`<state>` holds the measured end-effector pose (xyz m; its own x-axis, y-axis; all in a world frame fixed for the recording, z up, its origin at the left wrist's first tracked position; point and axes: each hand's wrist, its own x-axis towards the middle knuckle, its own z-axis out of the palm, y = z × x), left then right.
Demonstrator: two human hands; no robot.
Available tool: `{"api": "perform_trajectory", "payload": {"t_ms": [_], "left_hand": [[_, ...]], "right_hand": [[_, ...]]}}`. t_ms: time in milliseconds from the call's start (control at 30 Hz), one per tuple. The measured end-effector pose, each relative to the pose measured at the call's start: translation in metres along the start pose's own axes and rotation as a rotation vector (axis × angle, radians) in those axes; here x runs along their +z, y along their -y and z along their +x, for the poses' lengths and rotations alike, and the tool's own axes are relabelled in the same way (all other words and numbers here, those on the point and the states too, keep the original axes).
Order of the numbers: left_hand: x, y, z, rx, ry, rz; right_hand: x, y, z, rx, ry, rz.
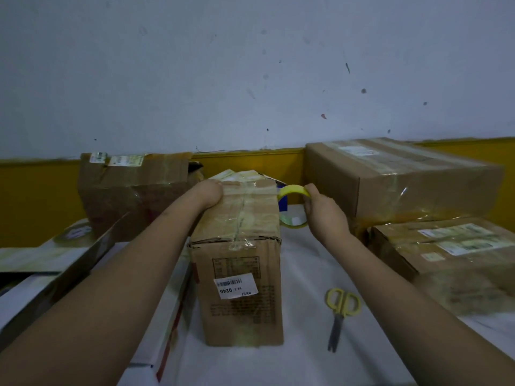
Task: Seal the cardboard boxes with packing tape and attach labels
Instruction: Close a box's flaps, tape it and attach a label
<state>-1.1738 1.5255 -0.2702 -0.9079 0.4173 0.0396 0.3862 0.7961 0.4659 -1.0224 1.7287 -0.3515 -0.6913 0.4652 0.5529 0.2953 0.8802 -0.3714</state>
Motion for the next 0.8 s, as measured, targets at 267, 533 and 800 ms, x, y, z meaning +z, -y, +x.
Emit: {"api": "perform_trajectory", "payload": {"t_ms": [267, 533, 800], "left_hand": [[-0.019, -0.047, -0.042, 0.189, 0.012, 0.276], [0.036, -0.107, -0.066, 0.305, 0.211, 0.615], [0.033, -0.112, -0.068, 0.496, 0.269, 0.749]], "right_hand": [[-0.026, -0.013, -0.030, 0.038, 0.245, 0.212], [-0.021, -0.076, -0.105, -0.260, 0.711, -0.312], [-0.026, -0.087, -0.128, -0.537, 0.620, -0.363]]}}
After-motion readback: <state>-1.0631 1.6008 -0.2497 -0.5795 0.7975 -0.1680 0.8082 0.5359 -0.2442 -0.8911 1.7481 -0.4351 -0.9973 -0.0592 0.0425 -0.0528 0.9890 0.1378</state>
